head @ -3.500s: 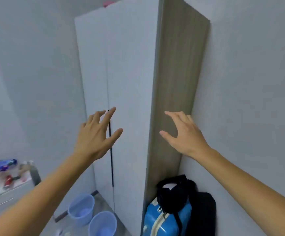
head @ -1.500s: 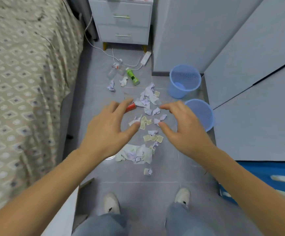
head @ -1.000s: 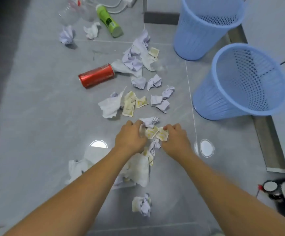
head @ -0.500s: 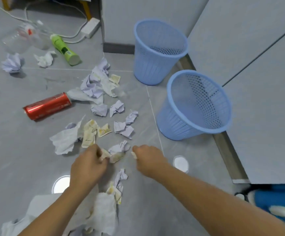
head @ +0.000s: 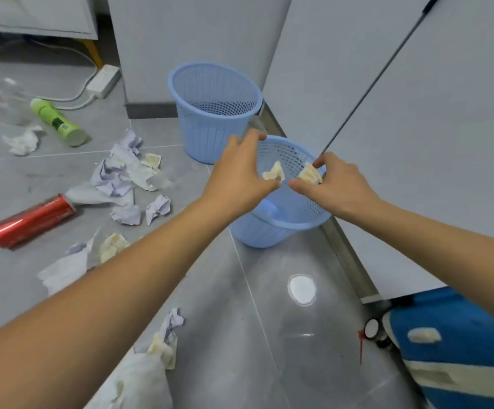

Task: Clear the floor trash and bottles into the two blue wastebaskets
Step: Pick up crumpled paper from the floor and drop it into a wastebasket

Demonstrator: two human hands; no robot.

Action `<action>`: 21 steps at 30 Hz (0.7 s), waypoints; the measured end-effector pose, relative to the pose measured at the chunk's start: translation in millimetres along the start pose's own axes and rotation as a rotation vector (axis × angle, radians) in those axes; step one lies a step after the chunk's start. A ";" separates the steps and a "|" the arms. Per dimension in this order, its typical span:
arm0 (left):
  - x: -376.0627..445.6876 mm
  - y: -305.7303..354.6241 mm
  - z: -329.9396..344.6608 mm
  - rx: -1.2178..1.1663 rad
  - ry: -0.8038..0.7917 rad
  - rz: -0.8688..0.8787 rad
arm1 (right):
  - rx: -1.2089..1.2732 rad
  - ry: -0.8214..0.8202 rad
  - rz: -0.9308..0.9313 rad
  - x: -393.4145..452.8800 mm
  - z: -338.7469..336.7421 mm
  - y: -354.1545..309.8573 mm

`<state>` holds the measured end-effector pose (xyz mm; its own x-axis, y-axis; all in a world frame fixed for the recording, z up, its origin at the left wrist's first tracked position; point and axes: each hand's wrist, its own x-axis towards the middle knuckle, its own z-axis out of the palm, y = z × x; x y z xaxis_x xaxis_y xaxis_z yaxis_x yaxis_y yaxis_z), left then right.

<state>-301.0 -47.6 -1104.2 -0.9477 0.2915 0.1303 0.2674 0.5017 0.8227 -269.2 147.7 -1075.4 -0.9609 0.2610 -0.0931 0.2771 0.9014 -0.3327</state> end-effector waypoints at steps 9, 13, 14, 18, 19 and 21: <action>-69.0 -85.2 -77.3 0.224 0.085 -0.240 | -0.102 -0.130 -0.609 -66.8 63.5 -91.8; -126.3 -158.2 -86.6 0.405 -0.009 -0.445 | -0.355 -0.467 -0.757 -80.1 150.2 -121.2; -141.0 -174.7 -90.8 0.457 -0.025 -0.484 | -0.398 -0.502 -0.767 -79.5 171.2 -123.4; -196.4 -228.4 -116.8 0.642 0.030 -0.604 | -0.456 -0.525 -0.774 -72.0 237.4 -132.3; -206.4 -239.0 -122.1 0.677 0.023 -0.634 | -0.463 -0.515 -0.776 -70.1 248.4 -134.8; -216.8 -254.9 -128.8 0.684 -0.043 -0.680 | -0.465 -0.493 -0.755 -63.4 262.4 -135.5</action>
<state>-186.1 -343.5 -1270.9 -0.9340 -0.2135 -0.2864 -0.2793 0.9364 0.2127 -246.6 -81.7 -1270.6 -0.7498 -0.5098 -0.4218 -0.5309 0.8440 -0.0763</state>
